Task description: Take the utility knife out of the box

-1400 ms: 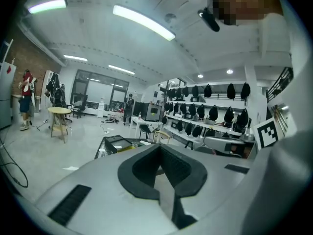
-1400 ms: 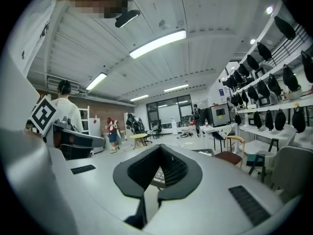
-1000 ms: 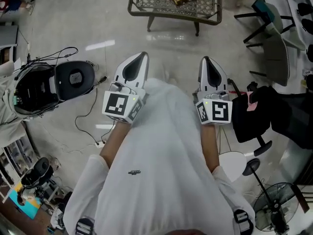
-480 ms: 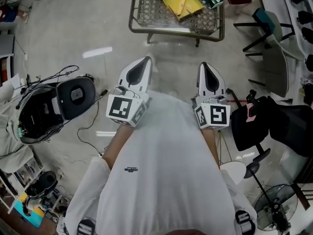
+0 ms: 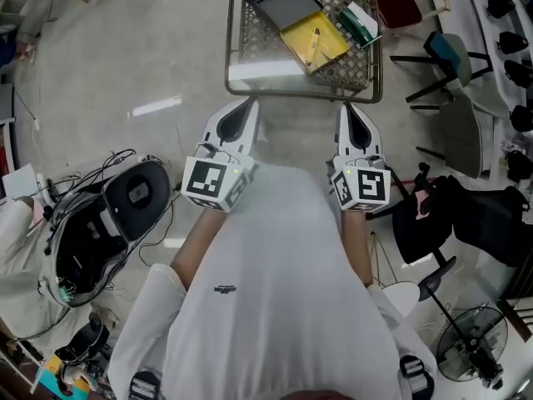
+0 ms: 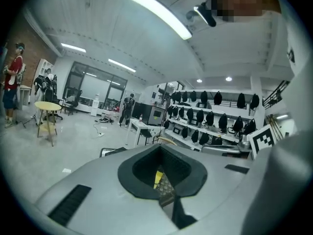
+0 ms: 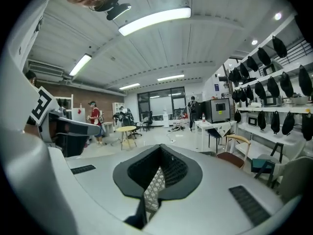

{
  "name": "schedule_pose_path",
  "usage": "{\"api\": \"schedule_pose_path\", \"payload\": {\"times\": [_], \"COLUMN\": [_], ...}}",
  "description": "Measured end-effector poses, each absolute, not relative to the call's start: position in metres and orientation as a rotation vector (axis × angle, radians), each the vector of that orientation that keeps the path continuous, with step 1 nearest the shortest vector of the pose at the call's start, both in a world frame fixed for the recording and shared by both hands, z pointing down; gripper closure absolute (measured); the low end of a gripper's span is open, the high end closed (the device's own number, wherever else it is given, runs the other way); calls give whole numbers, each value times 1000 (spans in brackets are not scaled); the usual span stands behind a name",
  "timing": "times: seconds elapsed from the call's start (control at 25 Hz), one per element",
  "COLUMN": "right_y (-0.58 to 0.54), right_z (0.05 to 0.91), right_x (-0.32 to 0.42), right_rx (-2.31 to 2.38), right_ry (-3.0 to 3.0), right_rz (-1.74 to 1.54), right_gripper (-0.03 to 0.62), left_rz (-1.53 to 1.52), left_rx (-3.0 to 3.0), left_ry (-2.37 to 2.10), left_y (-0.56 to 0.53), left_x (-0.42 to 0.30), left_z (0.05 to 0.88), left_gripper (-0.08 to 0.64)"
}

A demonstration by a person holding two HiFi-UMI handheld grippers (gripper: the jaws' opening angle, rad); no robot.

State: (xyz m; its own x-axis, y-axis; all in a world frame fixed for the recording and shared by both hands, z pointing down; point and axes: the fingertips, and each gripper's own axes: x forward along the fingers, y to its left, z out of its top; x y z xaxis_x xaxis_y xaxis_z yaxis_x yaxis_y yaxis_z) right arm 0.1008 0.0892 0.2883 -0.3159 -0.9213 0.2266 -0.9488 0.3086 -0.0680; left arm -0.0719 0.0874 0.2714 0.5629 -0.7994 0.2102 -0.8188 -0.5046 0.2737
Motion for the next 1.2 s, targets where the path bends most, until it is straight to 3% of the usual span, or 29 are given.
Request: {"api": "schedule_pose_path", "payload": {"times": [0.44,1.2], "right_y": [21,-22], "right_z": [290,326], "right_x": [69,86], "right_rx": [1843,1834], "right_ry": [-2356,-2291], "right_rz": [292,392], "right_gripper": [594,592], "left_rz": [70,173], "left_rx": [2568,2581], "left_ry": [-1176,-1069], "left_y": [3,-48], "left_x": [-94,-69], "left_z": [263,282], "left_gripper": [558,558]}}
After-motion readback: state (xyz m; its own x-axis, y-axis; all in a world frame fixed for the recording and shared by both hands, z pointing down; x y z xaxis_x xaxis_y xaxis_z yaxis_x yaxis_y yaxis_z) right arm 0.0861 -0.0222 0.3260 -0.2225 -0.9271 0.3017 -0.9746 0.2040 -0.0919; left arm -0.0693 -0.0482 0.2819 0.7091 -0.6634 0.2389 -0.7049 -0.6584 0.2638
